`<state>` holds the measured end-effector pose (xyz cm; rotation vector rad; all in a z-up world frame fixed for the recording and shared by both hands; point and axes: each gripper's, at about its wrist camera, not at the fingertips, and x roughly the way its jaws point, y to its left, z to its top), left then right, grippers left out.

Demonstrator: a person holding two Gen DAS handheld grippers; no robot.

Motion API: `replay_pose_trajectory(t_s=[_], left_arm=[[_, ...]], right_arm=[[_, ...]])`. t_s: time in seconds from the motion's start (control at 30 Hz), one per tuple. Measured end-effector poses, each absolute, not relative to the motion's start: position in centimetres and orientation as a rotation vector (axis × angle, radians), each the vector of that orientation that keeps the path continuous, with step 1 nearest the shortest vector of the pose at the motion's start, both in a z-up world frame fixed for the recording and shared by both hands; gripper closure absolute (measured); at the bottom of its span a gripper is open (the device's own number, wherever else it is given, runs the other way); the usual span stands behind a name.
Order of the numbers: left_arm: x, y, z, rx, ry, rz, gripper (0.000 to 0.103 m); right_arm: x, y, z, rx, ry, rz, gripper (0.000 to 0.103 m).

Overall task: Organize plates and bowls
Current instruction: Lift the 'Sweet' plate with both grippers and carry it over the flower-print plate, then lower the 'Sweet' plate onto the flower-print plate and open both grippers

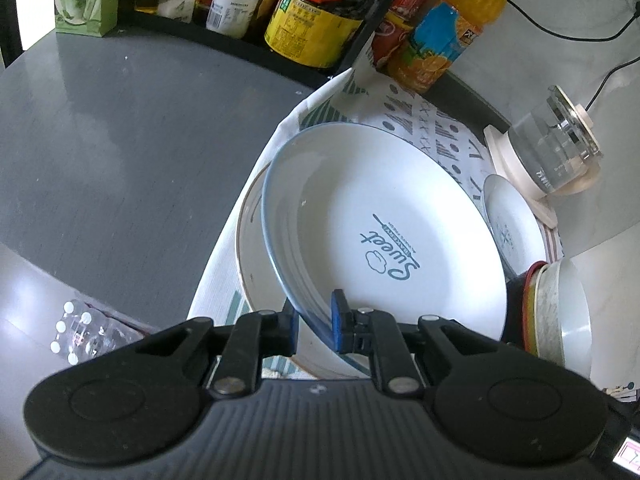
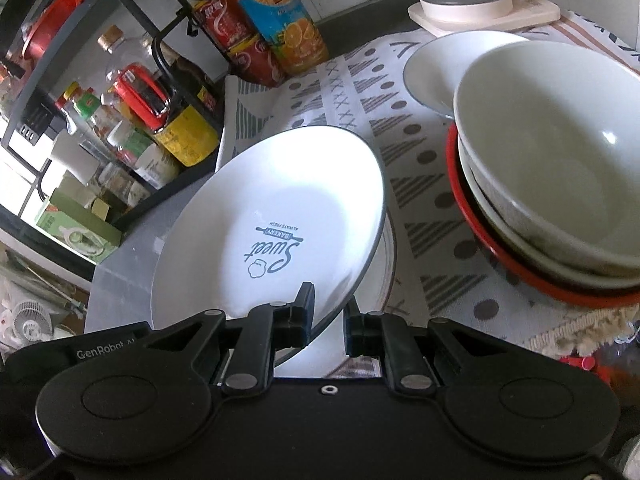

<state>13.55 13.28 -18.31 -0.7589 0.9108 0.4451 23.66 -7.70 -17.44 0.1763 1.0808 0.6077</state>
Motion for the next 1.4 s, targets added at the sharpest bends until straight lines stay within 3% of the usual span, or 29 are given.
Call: replay_pose_trajectory(t_s=[1.1, 1.4], left_arm=[[15.8, 13.5, -19.2, -0.689, 1.055, 0.46, 0.084], [16.7, 15.2, -17.7, -0.609, 1.027, 0.497, 0.078]], right_arm=[[23.9, -8.1, -17.9, 0.206, 1.143, 0.523, 0.089], [24.2, -7.8, -17.9, 0.19, 1.159, 0.488, 0.09]])
